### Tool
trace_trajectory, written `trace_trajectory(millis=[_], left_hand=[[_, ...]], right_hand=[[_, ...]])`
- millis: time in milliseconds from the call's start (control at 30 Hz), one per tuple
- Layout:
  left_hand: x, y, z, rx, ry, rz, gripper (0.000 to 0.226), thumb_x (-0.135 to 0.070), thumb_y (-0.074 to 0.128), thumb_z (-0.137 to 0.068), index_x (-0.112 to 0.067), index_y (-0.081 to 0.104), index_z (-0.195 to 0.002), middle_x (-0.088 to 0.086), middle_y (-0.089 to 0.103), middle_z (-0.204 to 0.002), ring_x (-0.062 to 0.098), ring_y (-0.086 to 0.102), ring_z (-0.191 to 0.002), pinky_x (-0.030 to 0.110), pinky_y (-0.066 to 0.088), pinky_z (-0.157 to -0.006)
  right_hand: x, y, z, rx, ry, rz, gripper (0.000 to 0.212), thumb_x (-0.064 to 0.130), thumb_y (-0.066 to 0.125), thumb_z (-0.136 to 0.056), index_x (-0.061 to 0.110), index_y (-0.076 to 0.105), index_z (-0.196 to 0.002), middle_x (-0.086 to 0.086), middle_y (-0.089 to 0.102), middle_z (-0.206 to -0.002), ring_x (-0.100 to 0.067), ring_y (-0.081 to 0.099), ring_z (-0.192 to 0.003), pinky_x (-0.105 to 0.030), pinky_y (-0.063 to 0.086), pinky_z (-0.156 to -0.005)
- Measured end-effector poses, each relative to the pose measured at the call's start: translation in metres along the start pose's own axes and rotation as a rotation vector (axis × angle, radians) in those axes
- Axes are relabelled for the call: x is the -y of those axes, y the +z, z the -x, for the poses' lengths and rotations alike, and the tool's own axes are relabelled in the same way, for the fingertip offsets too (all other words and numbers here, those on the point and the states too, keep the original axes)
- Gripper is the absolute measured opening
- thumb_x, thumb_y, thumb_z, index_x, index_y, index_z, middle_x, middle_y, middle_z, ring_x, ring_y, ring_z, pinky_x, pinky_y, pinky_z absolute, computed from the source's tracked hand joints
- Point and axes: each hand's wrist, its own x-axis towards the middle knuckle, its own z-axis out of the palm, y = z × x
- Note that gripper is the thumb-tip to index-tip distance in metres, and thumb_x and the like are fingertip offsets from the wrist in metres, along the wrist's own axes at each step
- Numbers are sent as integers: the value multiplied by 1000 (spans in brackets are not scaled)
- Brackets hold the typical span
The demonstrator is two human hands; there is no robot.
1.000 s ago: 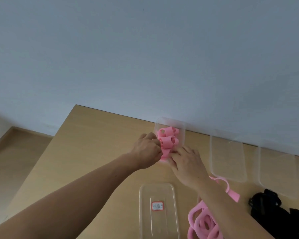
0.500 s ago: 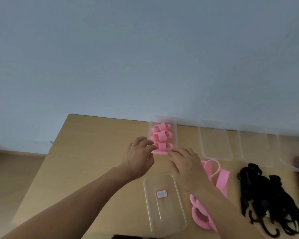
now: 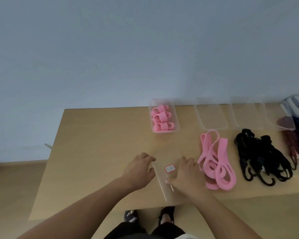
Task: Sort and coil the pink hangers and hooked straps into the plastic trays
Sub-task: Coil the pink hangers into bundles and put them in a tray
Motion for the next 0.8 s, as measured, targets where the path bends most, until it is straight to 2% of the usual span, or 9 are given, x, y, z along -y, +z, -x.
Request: trace_trajectory(millis=[200, 333, 467, 533, 633, 700, 800], left_hand=[[6, 1, 10, 56, -37, 22, 47, -29, 48, -94, -22, 46, -141, 1, 48, -137, 22, 49, -124, 34, 43, -100], [7, 4, 11, 57, -52, 38, 48, -30, 48, -94, -19, 46, -141, 2, 50, -135, 22, 51, -122, 34, 43, -100], [7, 3, 12, 51, -129, 106, 51, -33, 49, -92, -16, 45, -140, 1, 59, -124, 21, 55, -116, 32, 45, -95], [9, 0, 11, 52, -180, 157, 53, -34, 50, -91, -14, 45, -139, -2, 66, -114, 20, 59, -111, 30, 47, -88], [11, -4, 11, 73, -245, 171, 52, -39, 52, -90, -15, 48, -136, -2, 68, -112, 21, 61, -107, 30, 47, -82], [11, -7, 9, 82, -268, 184, 46, -43, 52, -91, -17, 53, -130, -1, 69, -112, 21, 62, -103, 31, 48, -79], [3, -14, 3, 35, -241, 314, 28, -37, 51, -94, -15, 61, -109, -3, 73, -92, 17, 67, -86, 34, 54, -76]], right_hand=[[7, -1, -1, 23, 83, -115, 88, 69, 73, -54, 13, 44, -115, -6, 47, -114, -24, 51, -100, -30, 37, -70], [7, 1, -2, 9, 113, -150, 88, 68, 75, -50, 11, 45, -111, -6, 44, -113, -25, 48, -101, -30, 35, -70], [10, 11, 2, -124, 140, -259, 88, 60, 79, -52, 11, 41, -114, -4, 43, -113, -24, 47, -103, -30, 37, -75], [10, 13, 2, -203, 161, -456, 69, 49, 79, -61, 14, 42, -109, 1, 47, -107, -23, 52, -95, -30, 39, -71], [11, 8, 1, -150, 216, -862, 41, 29, 75, -75, 18, 42, -97, 7, 56, -87, -21, 61, -80, -35, 46, -64], [14, 3, 0, -155, 231, -1104, 34, 19, 73, -80, 16, 46, -100, 2, 63, -84, -20, 66, -76, -42, 55, -70], [17, -10, -3, -196, 175, -1345, 31, 16, 71, -85, 19, 50, -108, -5, 71, -73, -10, 65, -56, -31, 51, -57]])
